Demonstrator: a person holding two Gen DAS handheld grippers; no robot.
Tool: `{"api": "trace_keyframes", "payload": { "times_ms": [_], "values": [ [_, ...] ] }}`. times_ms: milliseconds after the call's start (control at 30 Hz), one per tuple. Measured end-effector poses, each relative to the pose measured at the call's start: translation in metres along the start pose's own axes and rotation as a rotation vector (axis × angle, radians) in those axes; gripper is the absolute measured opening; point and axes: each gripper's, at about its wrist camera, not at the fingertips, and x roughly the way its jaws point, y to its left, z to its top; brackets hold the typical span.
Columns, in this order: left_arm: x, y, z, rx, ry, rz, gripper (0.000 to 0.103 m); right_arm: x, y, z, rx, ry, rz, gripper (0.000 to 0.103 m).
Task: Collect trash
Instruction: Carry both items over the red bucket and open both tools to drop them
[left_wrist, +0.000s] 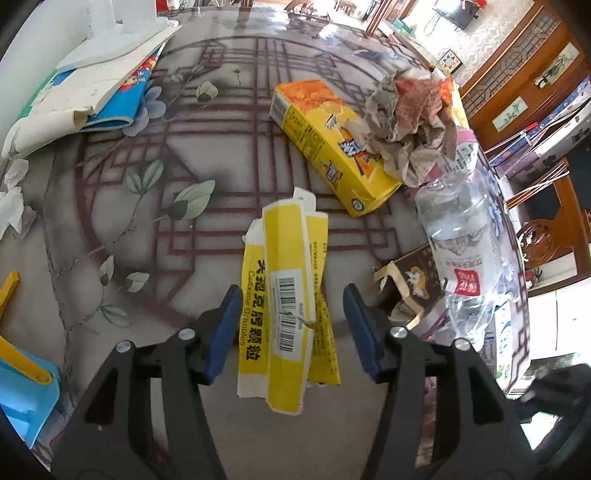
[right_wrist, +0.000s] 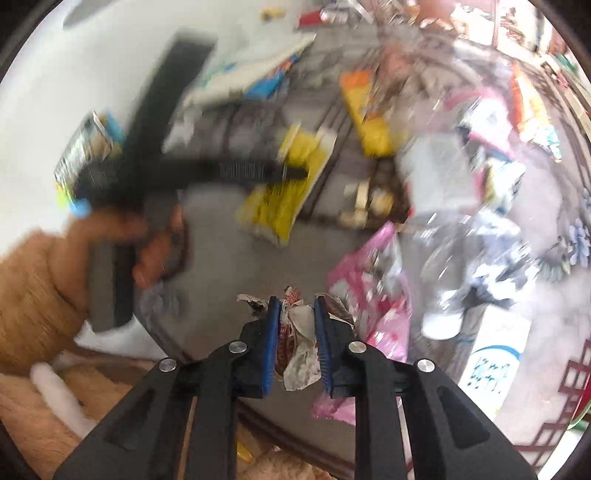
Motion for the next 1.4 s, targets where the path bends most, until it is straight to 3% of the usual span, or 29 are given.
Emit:
{"api": "trace_keyframes", "payload": {
  "times_ms": [167, 267, 300, 567, 733, 1100, 1400],
  "values": [
    [0.007, -0.001, -0.002, 0.017, 0.014, 0.022, 0.054, -0.036, -0.019, 0.022, 0.065, -0.15, -0.013, 0.018],
    [0.008, 0.002, -0.001, -0.002, 0.019, 0.024, 0.041, -0.055, -0.034, 0.03, 0.13, -0.232, -0.023, 0.018],
    [0.007, 0.003, -0.001, -0.014, 0.014, 0.014, 0.026, -0.061, -0.04, 0.031, 0.157, -0.262, -0.026, 0.018],
    [-0.031, -0.013, 0.009, 0.003, -0.132, 0.001, 0.026, -0.077, -0.059, 0.03, 0.267, -0.364, -0.08, 0.018],
    [-0.053, -0.038, 0.025, 0.037, -0.198, -0.054, 0.027, -0.088, -0.078, 0.02, 0.335, -0.399, -0.109, 0.018],
    [-0.074, -0.104, 0.046, 0.142, -0.275, -0.172, 0.027, -0.116, -0.107, 0.002, 0.429, -0.468, -0.157, 0.018],
    [-0.077, -0.144, 0.049, 0.209, -0.285, -0.218, 0.027, -0.138, -0.127, -0.01, 0.48, -0.51, -0.193, 0.018]
  ]
}}
